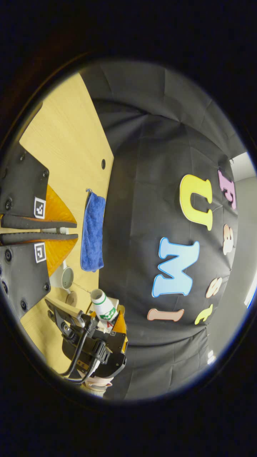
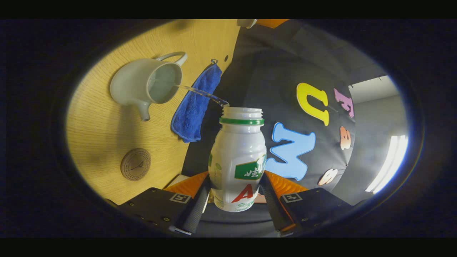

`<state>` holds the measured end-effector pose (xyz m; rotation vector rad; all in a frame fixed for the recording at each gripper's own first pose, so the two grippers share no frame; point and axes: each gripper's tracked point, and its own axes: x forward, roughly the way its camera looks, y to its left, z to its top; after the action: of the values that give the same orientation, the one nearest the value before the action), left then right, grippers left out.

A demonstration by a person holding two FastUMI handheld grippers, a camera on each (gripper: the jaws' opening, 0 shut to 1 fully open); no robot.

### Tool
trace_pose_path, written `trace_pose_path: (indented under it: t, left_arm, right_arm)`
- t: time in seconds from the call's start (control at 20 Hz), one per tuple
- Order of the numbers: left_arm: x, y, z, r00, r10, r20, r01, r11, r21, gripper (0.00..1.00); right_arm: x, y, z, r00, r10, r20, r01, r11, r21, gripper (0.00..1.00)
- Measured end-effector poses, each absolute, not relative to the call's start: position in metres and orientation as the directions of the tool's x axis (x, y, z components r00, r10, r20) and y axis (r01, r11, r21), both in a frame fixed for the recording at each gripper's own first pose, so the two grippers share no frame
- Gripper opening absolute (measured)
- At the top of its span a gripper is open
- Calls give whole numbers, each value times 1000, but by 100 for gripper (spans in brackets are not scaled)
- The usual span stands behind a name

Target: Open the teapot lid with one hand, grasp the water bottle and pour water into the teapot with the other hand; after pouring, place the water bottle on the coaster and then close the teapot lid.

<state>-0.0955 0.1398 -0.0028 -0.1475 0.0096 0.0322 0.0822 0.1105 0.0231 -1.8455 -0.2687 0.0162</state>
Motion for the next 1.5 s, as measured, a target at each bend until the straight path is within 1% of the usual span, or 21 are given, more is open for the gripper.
trace_pose_path:
  t: [1.35, 1.4, 1.45, 1.5]
  left_arm:
    - [-94, 138, -7, 999, 20, -35, -25, 988, -150, 10]
    - [-94, 138, -7, 999, 19, -36, -25, 988, -150, 14]
    - [-94, 138, -7, 999, 18, -38, -23, 988, -150, 14]
    - [-93, 138, -8, 999, 18, -39, -23, 988, -150, 10]
  right_arm:
    - [88, 119, 53, 955, 253, 155, 242, -360, -901, 77]
    - [90, 119, 54, 954, 255, 156, 244, -363, -899, 77]
    - [90, 119, 54, 954, 257, 155, 245, -368, -897, 77]
    - [91, 120, 55, 953, 261, 155, 248, -372, -894, 77]
